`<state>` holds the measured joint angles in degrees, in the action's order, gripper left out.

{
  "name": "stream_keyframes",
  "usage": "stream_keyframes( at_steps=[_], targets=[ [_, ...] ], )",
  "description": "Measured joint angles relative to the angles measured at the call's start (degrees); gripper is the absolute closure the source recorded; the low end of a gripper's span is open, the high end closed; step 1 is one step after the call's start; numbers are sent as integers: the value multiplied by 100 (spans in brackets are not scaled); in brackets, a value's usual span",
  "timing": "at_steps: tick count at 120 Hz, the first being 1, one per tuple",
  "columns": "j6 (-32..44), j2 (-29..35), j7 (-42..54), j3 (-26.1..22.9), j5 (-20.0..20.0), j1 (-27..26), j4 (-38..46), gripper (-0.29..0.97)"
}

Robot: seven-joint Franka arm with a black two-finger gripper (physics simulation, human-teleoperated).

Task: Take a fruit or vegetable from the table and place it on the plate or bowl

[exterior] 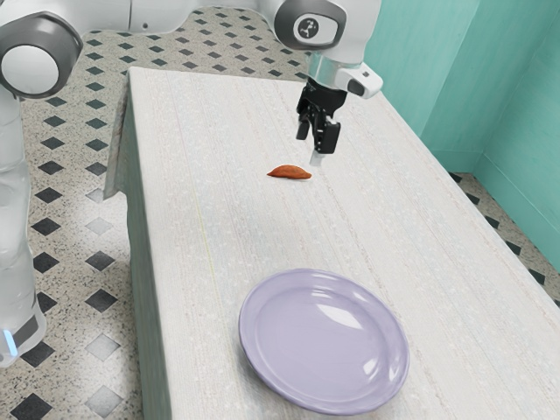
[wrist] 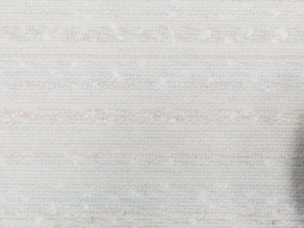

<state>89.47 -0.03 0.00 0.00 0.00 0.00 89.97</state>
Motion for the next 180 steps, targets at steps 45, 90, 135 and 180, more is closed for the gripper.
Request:
stream_keyframes(
  at_steps=[45, 90, 135, 180],
  targets=[
    [-839, -2012, 348, -420, -227, 811, -2615, 0],
    [50, 532, 638, 631, -443, 687, 1257, 0],
    [1202, 1032, 1100, 1518, 428, 821, 2026, 0],
    [1862, -568, 1778, 2043, 58, 1096, 405, 0]
  ],
)
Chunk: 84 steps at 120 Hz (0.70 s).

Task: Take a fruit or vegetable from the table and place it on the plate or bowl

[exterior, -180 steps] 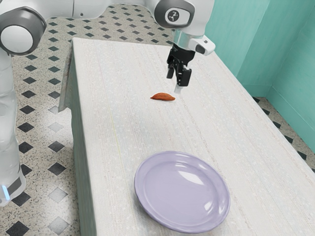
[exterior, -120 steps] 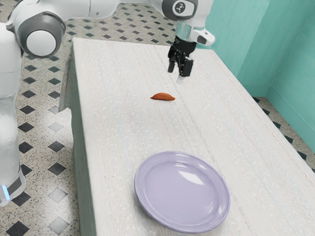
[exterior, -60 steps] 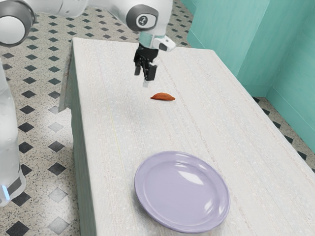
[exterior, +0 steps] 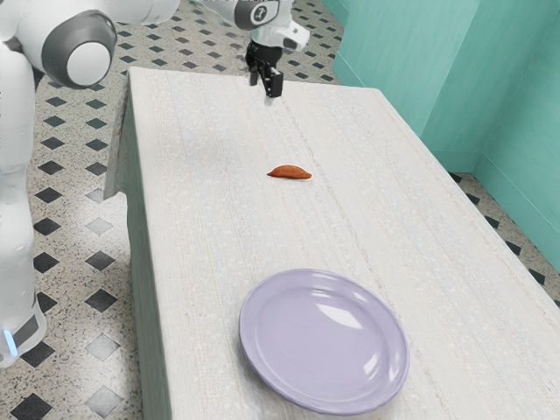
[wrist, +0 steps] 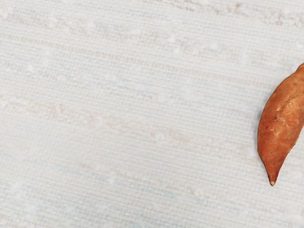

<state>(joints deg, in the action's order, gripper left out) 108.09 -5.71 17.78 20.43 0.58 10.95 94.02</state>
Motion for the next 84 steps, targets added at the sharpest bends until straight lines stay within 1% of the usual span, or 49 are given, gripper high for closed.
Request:
stream_keyframes(
  at_steps=[5, 13, 23, 29, 34, 41, 48, 65, 84],
  targets=[
    [7, -139, 106, -119, -127, -108, -178, 0],
    [-57, -738, 273, -287, -342, -245, -921, 0],
    [-218, -1366, 454, -586, -557, -294, -1736, 0],
    [-357, -1475, 538, -676, -611, -311, -1958, 0],
    [-452, -1261, 596, -708, -613, -316, -1644, 0],
    [-469, -889, 668, -727, -616, -320, -999, 0],
    [-445, -717, 733, -781, -618, -326, -598, 0],
    [-313, -637, 868, -827, -641, -336, -69, 0],
    [-116, -616, 989, -891, -700, -343, 337, 0]
  ],
)
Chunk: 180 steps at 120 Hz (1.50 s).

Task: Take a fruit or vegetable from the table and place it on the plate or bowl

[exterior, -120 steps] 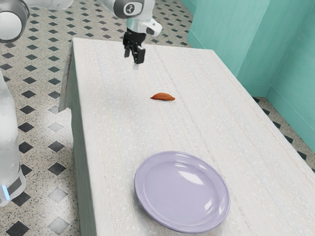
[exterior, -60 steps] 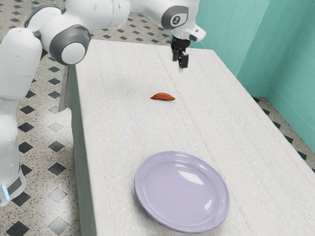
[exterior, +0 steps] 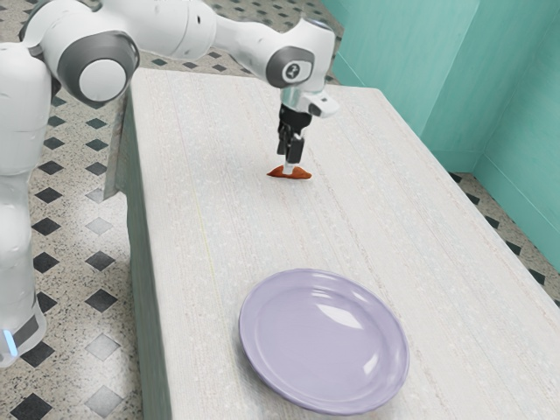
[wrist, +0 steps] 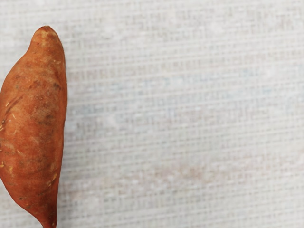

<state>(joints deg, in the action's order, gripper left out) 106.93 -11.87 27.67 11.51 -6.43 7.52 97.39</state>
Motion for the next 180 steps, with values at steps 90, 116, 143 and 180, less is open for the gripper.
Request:
stream_keyframes(
  at_steps=[90, 116, 143, 180],
  targets=[
    [398, 953, 368, 361, 16, 90, 997, 0],
    [420, 1276, 434, 272, 231, 174, 1332, 0],
    [490, 552, 614, 572, 176, 34, 493, 0],
    [483, -378, 1006, 681, -345, 123, -383, 0]
  ],
)
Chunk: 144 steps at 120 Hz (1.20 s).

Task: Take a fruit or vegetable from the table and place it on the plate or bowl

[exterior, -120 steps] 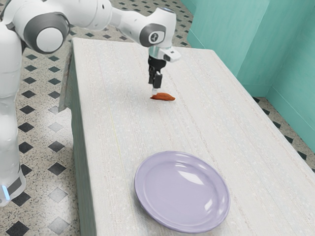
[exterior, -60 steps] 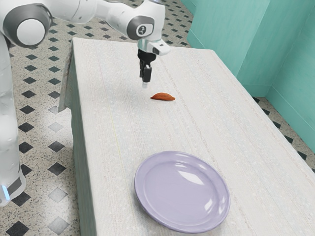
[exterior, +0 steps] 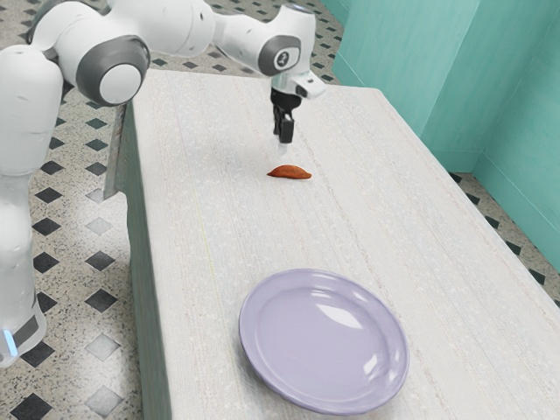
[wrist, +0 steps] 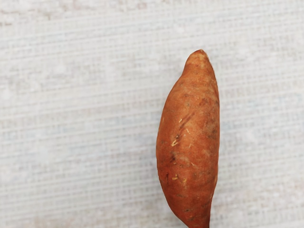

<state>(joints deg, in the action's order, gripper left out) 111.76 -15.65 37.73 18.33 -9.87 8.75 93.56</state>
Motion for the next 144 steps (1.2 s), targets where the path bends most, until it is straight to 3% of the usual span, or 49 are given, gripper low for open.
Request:
stream_keyframes(
  at_steps=[84, 97, 121, 144],
  targets=[
    [-59, -562, 513, -351, -365, -16, -107, 2],
    [-47, -604, 552, -356, -410, -15, -131, 12],
    [-25, -618, 613, -340, -453, 0, -134, 46],
    [0, -580, 669, -341, -457, -3, -205, 52]
  ],
)
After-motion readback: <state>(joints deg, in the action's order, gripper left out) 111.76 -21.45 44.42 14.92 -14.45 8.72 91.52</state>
